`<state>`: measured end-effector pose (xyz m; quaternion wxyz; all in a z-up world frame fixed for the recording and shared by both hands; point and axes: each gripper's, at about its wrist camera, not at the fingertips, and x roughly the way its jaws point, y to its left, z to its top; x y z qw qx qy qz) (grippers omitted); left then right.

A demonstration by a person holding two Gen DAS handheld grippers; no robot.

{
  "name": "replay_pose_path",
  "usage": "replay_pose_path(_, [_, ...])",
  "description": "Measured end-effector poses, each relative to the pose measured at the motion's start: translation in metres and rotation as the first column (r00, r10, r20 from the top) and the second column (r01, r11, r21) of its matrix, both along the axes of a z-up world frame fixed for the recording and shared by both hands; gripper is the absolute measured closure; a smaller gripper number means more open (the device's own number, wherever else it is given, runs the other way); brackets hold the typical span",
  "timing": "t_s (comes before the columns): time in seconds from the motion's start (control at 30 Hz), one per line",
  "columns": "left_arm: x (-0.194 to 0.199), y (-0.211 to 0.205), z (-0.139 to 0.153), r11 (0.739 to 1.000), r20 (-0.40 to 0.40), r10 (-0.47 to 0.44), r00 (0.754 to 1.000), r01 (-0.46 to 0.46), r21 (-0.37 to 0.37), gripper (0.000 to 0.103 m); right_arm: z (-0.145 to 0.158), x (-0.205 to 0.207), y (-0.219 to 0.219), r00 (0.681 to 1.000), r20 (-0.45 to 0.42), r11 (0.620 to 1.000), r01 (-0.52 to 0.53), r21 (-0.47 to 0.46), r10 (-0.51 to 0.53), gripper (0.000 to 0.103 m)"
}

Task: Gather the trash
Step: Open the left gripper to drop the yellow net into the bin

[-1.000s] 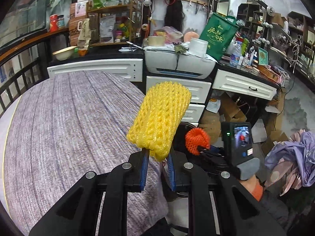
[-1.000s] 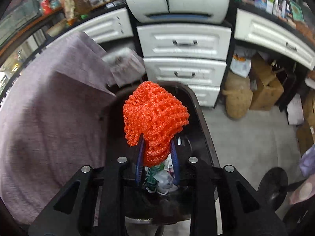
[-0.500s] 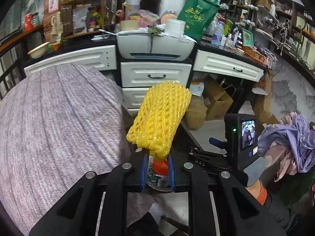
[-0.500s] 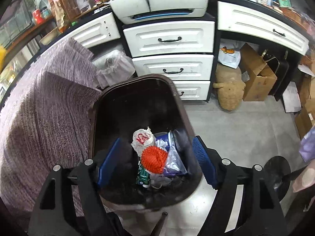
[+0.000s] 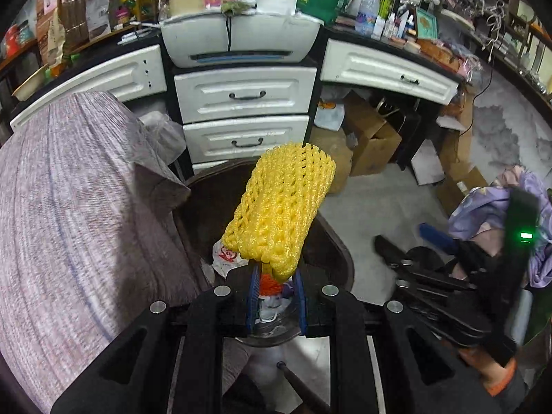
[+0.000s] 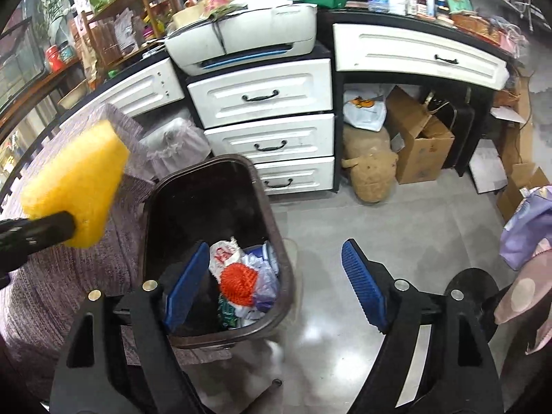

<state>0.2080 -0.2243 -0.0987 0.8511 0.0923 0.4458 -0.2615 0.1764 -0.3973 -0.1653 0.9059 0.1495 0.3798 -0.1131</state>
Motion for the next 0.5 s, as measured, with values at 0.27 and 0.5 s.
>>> replay_pose_path(0.27, [0.015, -0.004, -0.024, 0.999, -0.046, 0.022, 0.999, -0.020, 0.039, 0.065, -0.002, -0.012, -0.014, 0.999, -0.001, 0.999, 0.035, 0.017, -0.035, 0.024])
replay_pose_path(0.5, [0.007, -0.002, -0.015, 1.000, 0.015, 0.015, 1.000, -0.016, 0.027, 0.025, 0.005, -0.015, -0.012, 0.999, 0.003, 0.999, 0.042, 0.011, -0.042, 0.024])
